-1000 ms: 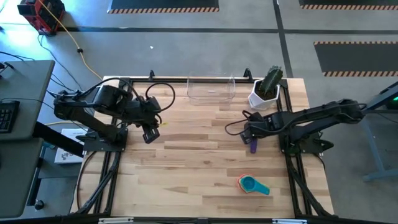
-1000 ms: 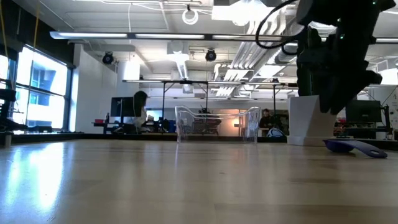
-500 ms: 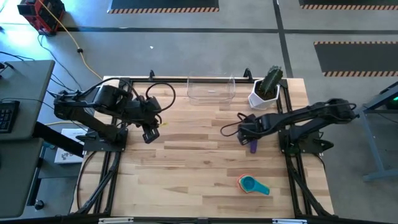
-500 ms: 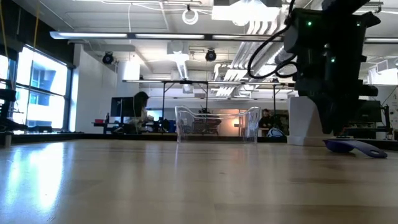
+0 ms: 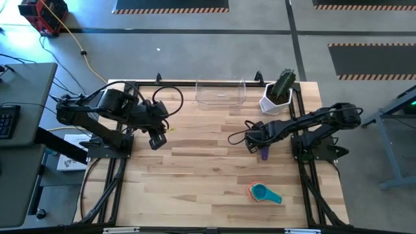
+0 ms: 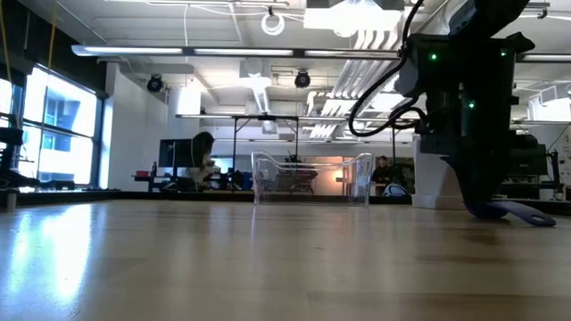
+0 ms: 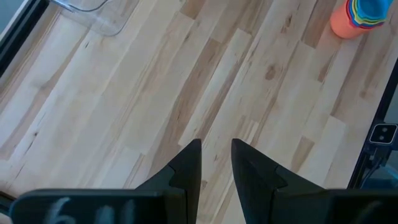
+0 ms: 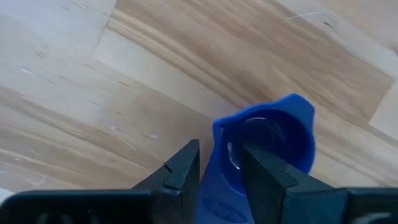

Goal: Nest measuring cups in basket
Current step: Stack the purple measuring cup on top of the light blue measuring cup

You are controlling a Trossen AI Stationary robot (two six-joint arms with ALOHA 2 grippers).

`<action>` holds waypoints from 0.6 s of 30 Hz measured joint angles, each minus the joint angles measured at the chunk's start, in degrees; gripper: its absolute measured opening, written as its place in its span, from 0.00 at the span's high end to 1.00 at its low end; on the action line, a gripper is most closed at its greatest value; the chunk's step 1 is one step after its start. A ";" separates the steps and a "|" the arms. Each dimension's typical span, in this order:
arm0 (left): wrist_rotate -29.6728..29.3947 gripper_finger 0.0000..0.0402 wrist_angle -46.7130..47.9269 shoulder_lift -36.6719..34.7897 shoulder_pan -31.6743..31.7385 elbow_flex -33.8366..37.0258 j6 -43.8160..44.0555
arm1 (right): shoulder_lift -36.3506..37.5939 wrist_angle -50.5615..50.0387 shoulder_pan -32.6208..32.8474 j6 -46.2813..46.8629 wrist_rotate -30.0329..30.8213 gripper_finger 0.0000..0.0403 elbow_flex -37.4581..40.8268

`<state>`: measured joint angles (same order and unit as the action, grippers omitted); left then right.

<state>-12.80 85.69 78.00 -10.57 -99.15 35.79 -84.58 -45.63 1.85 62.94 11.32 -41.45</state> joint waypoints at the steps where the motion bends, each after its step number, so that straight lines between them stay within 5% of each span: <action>1: 0.00 0.81 0.00 0.00 -0.02 0.00 0.00 | -0.01 -0.14 0.01 0.00 0.00 0.75 0.00; 8: 0.00 0.81 0.00 0.00 -0.02 0.00 0.00 | -0.08 0.22 0.02 -3.63 -0.02 0.98 -0.04; 18: 0.00 0.81 0.00 0.00 -0.02 0.00 0.00 | -0.08 -3.89 3.92 -8.07 -2.87 0.99 -4.11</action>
<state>-12.80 85.69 78.00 -10.59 -99.15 35.79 -84.66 -49.52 5.76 54.87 8.45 -45.56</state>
